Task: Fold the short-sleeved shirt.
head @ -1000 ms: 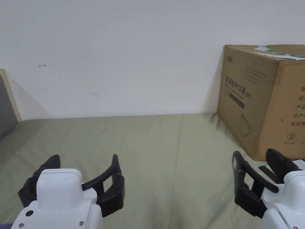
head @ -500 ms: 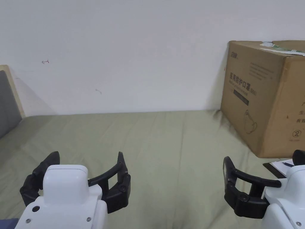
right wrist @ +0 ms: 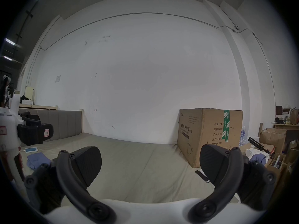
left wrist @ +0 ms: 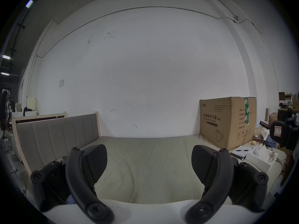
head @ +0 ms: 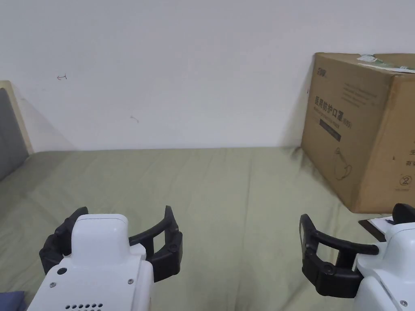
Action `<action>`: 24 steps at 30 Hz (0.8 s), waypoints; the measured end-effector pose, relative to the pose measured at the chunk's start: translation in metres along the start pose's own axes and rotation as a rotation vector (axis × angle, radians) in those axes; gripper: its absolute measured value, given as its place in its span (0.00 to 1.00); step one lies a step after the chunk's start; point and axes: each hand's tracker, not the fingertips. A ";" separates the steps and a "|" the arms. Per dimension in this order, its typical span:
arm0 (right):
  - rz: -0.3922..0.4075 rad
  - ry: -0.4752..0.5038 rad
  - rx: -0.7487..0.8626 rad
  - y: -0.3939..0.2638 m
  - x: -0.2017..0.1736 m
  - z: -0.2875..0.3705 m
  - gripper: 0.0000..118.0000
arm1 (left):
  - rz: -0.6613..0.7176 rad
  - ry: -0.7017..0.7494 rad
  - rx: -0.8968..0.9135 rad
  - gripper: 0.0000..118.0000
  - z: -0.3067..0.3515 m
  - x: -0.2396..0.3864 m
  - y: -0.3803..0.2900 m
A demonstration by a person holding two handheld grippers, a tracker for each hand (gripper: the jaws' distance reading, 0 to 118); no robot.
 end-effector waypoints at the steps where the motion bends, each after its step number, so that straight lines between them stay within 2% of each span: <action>1: 0.001 0.001 -0.001 0.000 0.000 0.000 1.00 | 0.009 0.004 -0.007 0.90 0.000 -0.001 0.000; 7: 0.010 0.010 -0.011 0.000 -0.003 -0.001 1.00 | 0.071 0.054 -0.046 0.90 -0.004 -0.001 0.004; 17: 0.024 0.021 -0.028 -0.002 -0.007 -0.003 1.00 | 0.046 0.035 -0.086 0.90 -0.005 0.001 0.006; 24: 0.023 0.020 -0.031 -0.003 -0.006 -0.003 1.00 | 0.012 0.107 -0.078 0.90 -0.007 0.005 0.005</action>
